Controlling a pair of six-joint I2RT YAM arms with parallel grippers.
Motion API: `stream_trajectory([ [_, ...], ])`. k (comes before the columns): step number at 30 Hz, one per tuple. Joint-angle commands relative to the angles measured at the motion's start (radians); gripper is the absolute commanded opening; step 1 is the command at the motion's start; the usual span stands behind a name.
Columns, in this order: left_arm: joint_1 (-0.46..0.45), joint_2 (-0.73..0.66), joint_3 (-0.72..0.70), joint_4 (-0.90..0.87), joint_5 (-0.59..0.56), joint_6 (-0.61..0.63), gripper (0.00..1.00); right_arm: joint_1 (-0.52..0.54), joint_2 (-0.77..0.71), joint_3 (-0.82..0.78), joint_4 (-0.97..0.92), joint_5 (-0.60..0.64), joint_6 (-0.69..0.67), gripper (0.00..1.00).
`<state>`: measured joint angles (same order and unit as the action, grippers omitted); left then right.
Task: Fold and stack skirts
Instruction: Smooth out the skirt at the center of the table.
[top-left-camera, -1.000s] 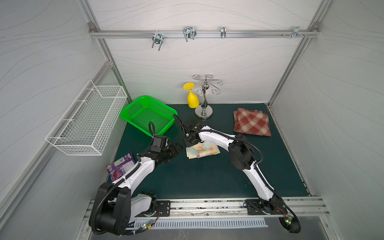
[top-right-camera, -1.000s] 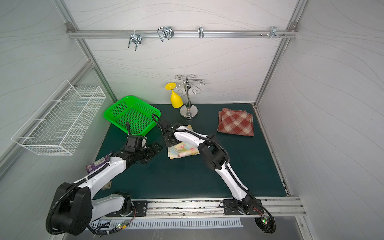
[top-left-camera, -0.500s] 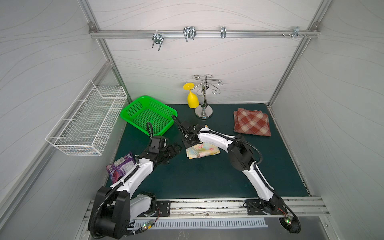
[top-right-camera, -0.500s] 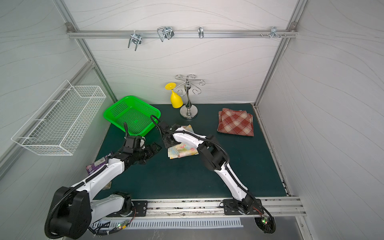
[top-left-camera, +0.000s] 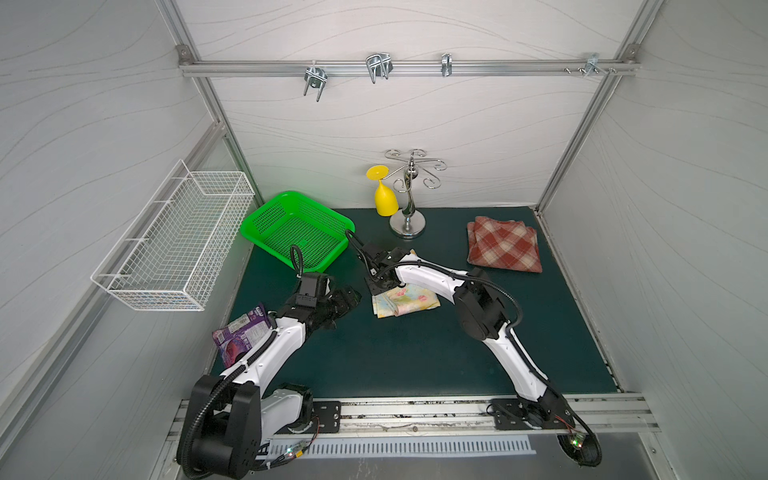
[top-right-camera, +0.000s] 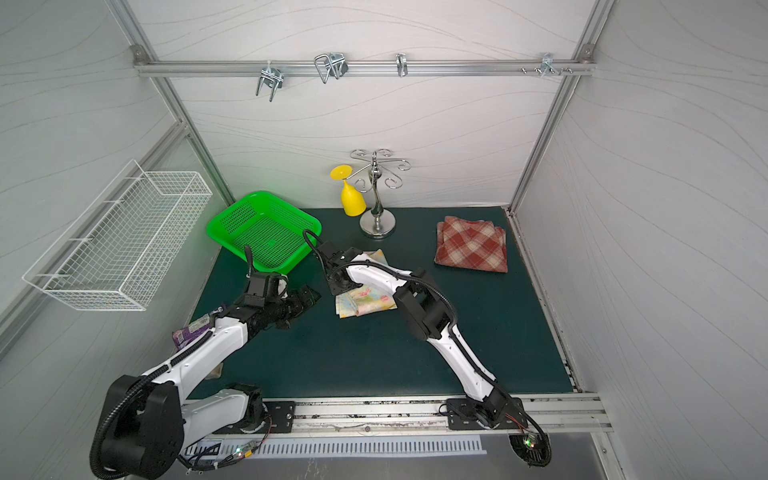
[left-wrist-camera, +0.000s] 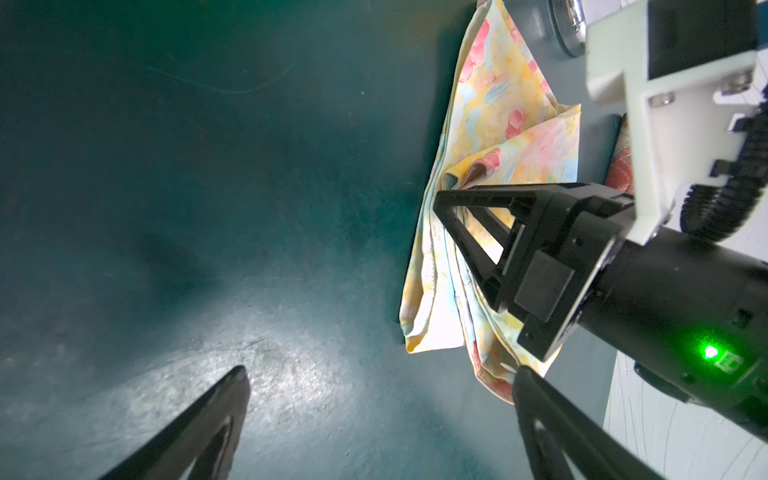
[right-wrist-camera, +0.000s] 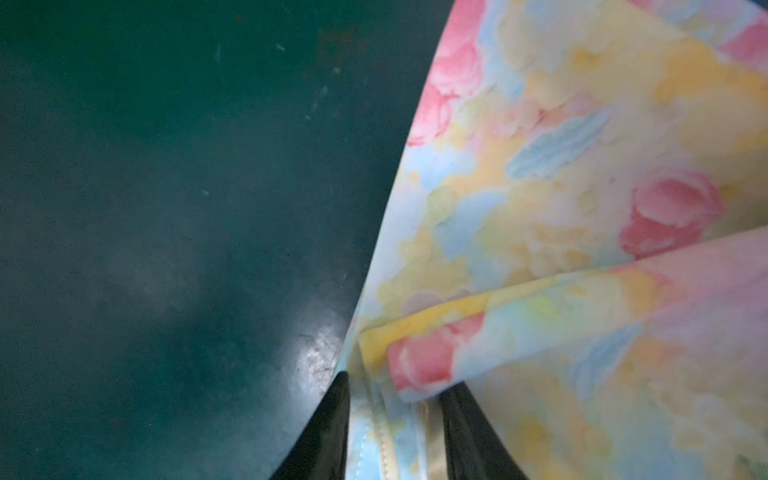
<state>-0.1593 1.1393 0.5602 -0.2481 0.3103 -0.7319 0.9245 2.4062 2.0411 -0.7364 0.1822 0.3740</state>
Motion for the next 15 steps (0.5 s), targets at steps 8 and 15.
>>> stream_trajectory([
  [8, 0.007, -0.017, 0.010, -0.011, 0.001, 0.017, 0.99, -0.018, 0.072, 0.002, -0.025, 0.025, 0.001, 0.26],
  [15, 0.006, -0.015, 0.014, -0.016, 0.002, 0.018, 0.99, -0.010, 0.086, -0.011, -0.030, 0.042, -0.001, 0.26],
])
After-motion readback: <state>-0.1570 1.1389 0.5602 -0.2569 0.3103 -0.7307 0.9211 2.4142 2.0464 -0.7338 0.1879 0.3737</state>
